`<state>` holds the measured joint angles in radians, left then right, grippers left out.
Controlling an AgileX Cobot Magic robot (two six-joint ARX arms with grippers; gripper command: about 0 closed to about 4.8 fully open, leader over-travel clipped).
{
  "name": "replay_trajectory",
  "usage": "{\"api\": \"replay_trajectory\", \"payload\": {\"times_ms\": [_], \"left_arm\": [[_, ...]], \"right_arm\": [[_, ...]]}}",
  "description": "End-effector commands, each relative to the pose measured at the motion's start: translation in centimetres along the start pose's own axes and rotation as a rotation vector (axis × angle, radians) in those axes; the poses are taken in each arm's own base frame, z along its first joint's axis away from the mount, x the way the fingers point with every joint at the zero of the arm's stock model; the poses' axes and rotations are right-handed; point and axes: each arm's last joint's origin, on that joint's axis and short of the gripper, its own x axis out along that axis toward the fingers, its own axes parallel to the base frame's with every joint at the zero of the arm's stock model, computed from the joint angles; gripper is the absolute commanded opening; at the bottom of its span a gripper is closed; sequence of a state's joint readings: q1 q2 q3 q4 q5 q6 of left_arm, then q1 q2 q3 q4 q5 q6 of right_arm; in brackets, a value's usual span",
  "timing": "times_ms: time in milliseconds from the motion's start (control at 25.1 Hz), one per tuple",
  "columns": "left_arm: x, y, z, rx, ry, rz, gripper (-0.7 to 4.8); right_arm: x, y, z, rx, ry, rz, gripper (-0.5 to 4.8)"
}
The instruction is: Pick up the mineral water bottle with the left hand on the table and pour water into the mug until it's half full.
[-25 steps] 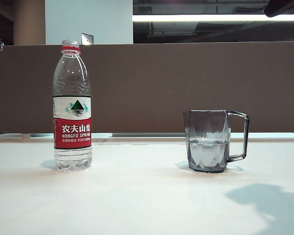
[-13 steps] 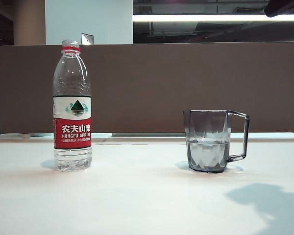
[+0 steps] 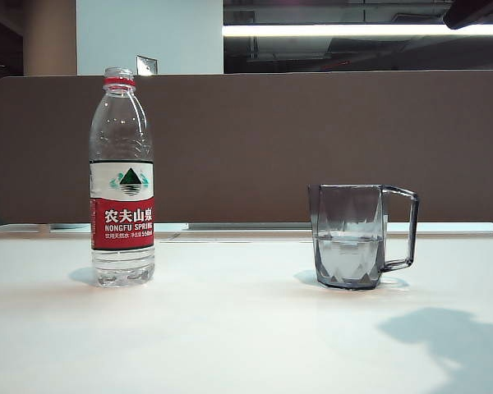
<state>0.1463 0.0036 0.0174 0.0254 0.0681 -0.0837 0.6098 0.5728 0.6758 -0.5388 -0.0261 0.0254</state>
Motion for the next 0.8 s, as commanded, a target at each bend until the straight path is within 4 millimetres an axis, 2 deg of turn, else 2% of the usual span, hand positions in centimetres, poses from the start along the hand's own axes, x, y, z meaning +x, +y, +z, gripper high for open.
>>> {"api": "replay_trajectory", "payload": {"times_ms": [40, 239, 558, 797], "left_arm": [[0.07, -0.44, -0.42, 0.004, 0.018, -0.049, -0.06], [0.03, -1.35, -0.48, 0.071, 0.018, -0.143, -0.06], [0.03, -1.31, -0.58, 0.202, 0.02, -0.141, -0.06], [0.03, -1.3, -0.58, 0.138, 0.025, -0.14, -0.06]], "right_arm": [[-0.16, 0.01, 0.32, -0.004, -0.026, -0.001, -0.08], [-0.16, 0.01, 0.34, -0.004, -0.028, -0.001, -0.08], [-0.16, 0.01, 0.33, -0.004, -0.027, -0.001, -0.08], [-0.16, 0.01, 0.33, -0.004, -0.027, -0.001, -0.08]]}}
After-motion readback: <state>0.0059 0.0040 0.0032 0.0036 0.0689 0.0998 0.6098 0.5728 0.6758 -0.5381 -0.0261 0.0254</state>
